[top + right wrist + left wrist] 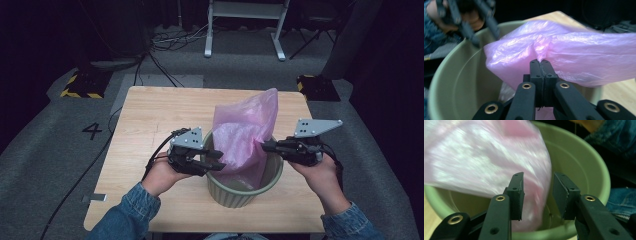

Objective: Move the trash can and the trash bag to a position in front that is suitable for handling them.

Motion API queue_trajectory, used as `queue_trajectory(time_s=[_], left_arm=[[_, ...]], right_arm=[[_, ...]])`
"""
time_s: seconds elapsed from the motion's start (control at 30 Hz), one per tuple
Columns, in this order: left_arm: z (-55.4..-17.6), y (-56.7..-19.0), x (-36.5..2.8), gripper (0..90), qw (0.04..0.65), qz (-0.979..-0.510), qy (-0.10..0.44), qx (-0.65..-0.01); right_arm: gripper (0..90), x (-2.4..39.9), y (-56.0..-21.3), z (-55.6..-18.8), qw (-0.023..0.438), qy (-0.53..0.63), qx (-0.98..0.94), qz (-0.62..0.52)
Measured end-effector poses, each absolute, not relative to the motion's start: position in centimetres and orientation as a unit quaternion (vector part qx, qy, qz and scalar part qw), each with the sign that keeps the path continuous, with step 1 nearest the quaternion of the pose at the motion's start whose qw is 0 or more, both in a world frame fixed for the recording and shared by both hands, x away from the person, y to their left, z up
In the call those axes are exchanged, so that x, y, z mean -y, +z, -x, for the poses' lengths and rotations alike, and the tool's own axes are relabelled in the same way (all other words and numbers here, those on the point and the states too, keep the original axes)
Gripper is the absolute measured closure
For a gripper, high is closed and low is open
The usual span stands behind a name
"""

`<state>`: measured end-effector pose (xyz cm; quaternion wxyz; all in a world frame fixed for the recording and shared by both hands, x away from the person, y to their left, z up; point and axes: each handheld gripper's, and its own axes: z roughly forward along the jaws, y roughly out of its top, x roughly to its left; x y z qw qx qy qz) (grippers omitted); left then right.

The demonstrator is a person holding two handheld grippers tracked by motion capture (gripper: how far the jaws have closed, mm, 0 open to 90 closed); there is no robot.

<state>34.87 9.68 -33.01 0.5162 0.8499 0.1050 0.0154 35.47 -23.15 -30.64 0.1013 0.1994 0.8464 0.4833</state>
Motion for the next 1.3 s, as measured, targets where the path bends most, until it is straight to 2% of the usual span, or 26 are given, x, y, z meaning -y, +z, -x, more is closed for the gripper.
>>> queue_trajectory(time_s=[0.2, 0.37, 0.47, 0.57, 0.67, 0.8, 1.07, 1.17, 1.3], left_arm=[[-34.3, -31.2, -7.7, 54.7, 0.514, -0.853, 0.031, -0.079], [-34.1, -31.1, -5.7, 52.1, 0.502, -0.862, 0.023, -0.063], [-33.9, -31.4, -4.5, 52.8, 0.483, -0.873, 0.024, -0.062], [-33.9, -31.7, -3.8, 61.5, 0.465, -0.883, 0.028, -0.062], [-33.9, -32.0, -3.8, 76.4, 0.457, -0.887, 0.021, -0.062], [-33.5, -32.4, -4.0, 84.9, 0.456, -0.888, 0.022, -0.06], [-32.6, -32.8, -3.7, 85.6, 0.447, -0.894, 0.009, -0.044], [-32.6, -33.0, -3.5, 85.5, 0.444, -0.895, 0.003, -0.043], [-32.4, -33.2, -3.4, 85.2, 0.447, -0.894, -0.004, -0.039]], right_arm=[[89.6, 22.1, -31.5, -34.0, 0.069, 0.462, -0.865, -0.183], [89.4, 21.1, -31.9, -32.4, 0.054, 0.45, -0.877, -0.162], [89.3, 20.7, -32.1, -32.0, 0.049, 0.447, -0.879, -0.157], [87.5, 20.5, -32.1, -32.1, 0.046, 0.449, -0.879, -0.157], [79.1, 20.7, -32.2, -32.1, 0.044, 0.455, -0.875, -0.162], [66.4, 21.6, -31.7, -31.9, 0.054, 0.468, -0.866, -0.17], [43.2, 24.6, -29.9, -33.2, 0.103, 0.527, -0.808, -0.242], [42.5, 24.7, -29.6, -34.2, 0.104, 0.531, -0.8, -0.26], [43.6, 24.5, -29.9, -35.7, 0.064, 0.537, -0.79, -0.29]])
